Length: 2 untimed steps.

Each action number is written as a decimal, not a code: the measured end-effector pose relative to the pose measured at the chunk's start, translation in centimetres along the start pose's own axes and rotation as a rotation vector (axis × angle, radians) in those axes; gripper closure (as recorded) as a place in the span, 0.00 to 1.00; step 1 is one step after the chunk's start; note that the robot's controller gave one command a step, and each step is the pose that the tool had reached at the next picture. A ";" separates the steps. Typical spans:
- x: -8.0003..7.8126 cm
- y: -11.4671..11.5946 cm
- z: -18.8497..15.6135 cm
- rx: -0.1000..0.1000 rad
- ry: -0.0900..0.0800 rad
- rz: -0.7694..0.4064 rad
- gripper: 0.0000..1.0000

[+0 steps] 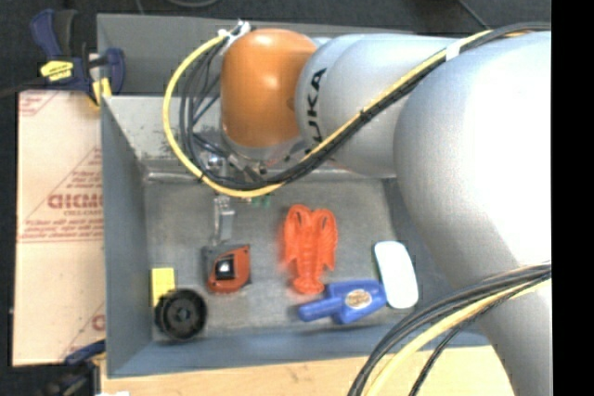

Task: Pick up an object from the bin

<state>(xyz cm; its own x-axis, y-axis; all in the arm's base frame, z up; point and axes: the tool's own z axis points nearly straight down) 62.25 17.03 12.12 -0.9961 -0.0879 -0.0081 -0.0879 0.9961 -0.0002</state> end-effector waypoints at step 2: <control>4.1 -3.0 3.8 -0.004 0.001 -0.202 0.00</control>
Offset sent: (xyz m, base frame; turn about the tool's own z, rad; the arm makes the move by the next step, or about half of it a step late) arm -0.0513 -0.0515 -0.0512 -0.1615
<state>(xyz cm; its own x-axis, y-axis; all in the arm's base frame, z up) 58.41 13.70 8.33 -0.9583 -0.2857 -0.0069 -0.2857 0.9583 0.0024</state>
